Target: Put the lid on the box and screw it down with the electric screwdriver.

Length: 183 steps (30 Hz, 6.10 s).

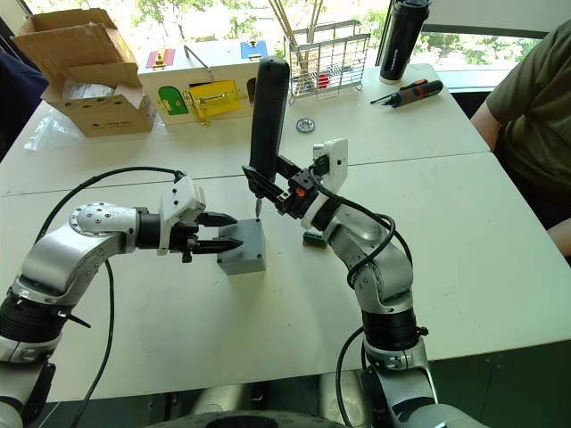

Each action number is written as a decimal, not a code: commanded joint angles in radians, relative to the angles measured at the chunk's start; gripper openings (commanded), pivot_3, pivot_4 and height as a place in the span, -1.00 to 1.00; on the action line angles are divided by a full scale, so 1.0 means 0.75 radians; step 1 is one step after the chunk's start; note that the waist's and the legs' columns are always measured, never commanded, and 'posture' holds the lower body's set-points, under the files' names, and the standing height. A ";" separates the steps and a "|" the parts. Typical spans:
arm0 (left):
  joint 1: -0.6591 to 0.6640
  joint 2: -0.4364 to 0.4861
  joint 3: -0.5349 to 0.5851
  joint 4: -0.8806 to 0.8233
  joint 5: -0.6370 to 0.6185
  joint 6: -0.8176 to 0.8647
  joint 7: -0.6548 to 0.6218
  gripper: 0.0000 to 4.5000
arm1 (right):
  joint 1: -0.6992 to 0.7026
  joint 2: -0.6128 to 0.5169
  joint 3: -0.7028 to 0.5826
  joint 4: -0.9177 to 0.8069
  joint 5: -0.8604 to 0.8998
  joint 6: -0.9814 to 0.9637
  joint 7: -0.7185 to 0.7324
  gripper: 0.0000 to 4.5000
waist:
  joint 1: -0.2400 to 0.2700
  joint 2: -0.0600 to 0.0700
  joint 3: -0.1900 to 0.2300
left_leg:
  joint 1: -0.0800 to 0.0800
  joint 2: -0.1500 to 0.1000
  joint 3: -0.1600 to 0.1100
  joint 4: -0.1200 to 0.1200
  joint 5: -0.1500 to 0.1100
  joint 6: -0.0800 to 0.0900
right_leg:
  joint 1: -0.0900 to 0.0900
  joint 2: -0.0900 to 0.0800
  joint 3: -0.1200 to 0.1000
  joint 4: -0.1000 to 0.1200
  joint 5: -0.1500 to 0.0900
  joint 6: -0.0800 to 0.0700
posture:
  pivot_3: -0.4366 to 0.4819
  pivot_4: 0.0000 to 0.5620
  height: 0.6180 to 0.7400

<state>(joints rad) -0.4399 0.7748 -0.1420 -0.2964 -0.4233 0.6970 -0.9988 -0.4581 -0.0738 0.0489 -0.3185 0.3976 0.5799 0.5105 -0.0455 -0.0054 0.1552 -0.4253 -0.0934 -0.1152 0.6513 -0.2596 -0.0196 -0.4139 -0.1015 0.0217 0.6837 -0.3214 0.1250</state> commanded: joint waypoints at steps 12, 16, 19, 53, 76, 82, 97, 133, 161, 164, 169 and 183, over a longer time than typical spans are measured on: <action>0.041 0.007 -0.036 -0.041 0.036 -0.033 -0.002 0.05 | -0.012 -0.014 0.017 -0.064 0.048 -0.044 -0.019 -0.20 | 0.001 0.000 0.000 | 0.000 0.000 0.000 0.000 0.000 0.000 | 0.001 0.000 0.000 0.000 0.000 0.000 | -0.05 -0.47 1.00; 0.049 0.004 -0.039 -0.056 0.038 -0.030 -0.001 0.05 | -0.023 -0.014 0.006 -0.072 0.065 -0.032 -0.028 -0.20 | 0.001 0.000 0.000 | 0.001 0.000 0.000 0.000 0.000 0.000 | 0.001 0.000 0.000 0.000 0.000 0.000 | -0.05 -0.47 1.00; 0.046 -0.001 -0.046 -0.056 0.041 -0.032 0.004 0.05 | -0.023 -0.018 0.009 -0.076 0.075 -0.027 -0.029 -0.20 | 0.001 0.000 0.000 | 0.001 0.000 0.000 0.000 0.000 0.000 | 0.001 0.000 0.000 0.000 0.000 0.000 | -0.05 -0.47 1.00; 0.040 -0.018 -0.062 -0.037 0.063 -0.043 0.011 0.05 | -0.024 -0.048 0.057 -0.113 0.102 -0.019 -0.051 -0.20 | 0.002 0.000 0.000 | 0.002 0.000 0.000 0.000 0.000 0.000 | 0.002 0.000 0.000 0.000 0.000 0.000 | -0.05 -0.47 1.00; 0.047 -0.018 -0.055 -0.040 0.070 -0.044 0.011 0.05 | 0.032 -0.086 0.112 0.004 0.013 -0.146 -0.015 -0.20 | 0.002 0.000 0.000 | 0.008 0.000 0.000 0.000 0.000 0.000 | 0.007 0.000 0.000 0.000 0.000 0.000 | -0.05 -0.47 1.00; 0.056 -0.022 -0.064 -0.031 0.074 -0.049 0.009 0.05 | 0.057 -0.097 0.265 0.040 -0.086 -0.217 0.036 -0.20 | 0.001 0.001 -0.002 | 0.009 0.000 0.000 -0.001 0.000 0.000 | 0.008 0.000 0.000 0.000 0.000 0.000 | -0.05 -0.47 1.00; 0.088 -0.014 -0.061 -0.018 0.085 -0.059 0.016 0.05 | 0.125 -0.076 0.322 0.208 -0.168 -0.326 0.074 -0.20 | 0.001 0.000 -0.013 | 0.026 0.003 0.001 -0.007 -0.002 0.002 | 0.022 0.003 0.002 -0.002 0.000 0.000 | -0.05 -0.47 1.00; 0.079 -0.023 -0.076 -0.017 0.092 -0.059 0.026 0.05 | 0.133 -0.035 0.272 0.340 -0.179 -0.329 0.048 -0.20 | 0.003 0.001 -0.033 | 0.045 0.005 0.002 -0.025 -0.002 0.002 | 0.035 0.005 0.004 -0.023 -0.001 -0.001 | -0.05 -0.47 1.00; 0.071 -0.125 -0.069 0.033 0.094 -0.073 0.051 0.05 | -0.282 -0.168 -0.136 -0.206 0.233 0.266 -0.160 -0.20 | 0.040 0.003 -0.029 | 0.041 0.005 0.002 -0.025 -0.002 0.002 | 0.033 0.004 0.005 -0.025 -0.001 -0.001 | -0.05 -0.47 1.00; 0.060 -0.152 -0.052 0.041 0.078 -0.072 0.059 0.05 | -0.318 -0.189 -0.187 -0.194 0.276 0.379 -0.232 -0.20 | 0.041 0.002 -0.029 | 0.041 0.005 0.002 -0.025 -0.003 0.005 | 0.033 0.003 0.005 -0.026 -0.001 -0.001 | -0.05 -0.47 1.00; -0.007 -0.189 0.031 0.019 -0.020 -0.022 0.059 0.05 | -0.431 -0.279 -0.333 -0.136 0.372 0.602 -0.317 -0.20 | 0.041 0.003 -0.028 | 0.031 0.005 0.002 -0.023 0.000 0.000 | 0.029 0.003 0.005 -0.025 -0.001 -0.001 | -0.05 -0.47 1.00; -0.191 -0.110 -0.086 -0.115 -0.052 -0.082 -0.179 0.05 | -0.406 -1.295 -0.223 0.473 0.481 1.379 0.052 -0.20 | 0.033 0.008 -0.011 | 0.017 0.003 0.004 -0.009 -0.007 0.012 | 0.027 -0.001 0.002 -0.029 -0.001 -0.001 | -0.05 -0.47 1.00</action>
<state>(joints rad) -0.5661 0.6910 -0.2006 -0.3426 -0.4609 0.6560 -1.1262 -0.7340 -1.0192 -0.1181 0.0416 0.7242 1.6082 0.4911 -0.0210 0.0003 0.1466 -0.4122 -0.0903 -0.1090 0.6459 -0.2660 -0.0085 -0.3943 -0.1022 0.0247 0.6626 -0.3218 0.1248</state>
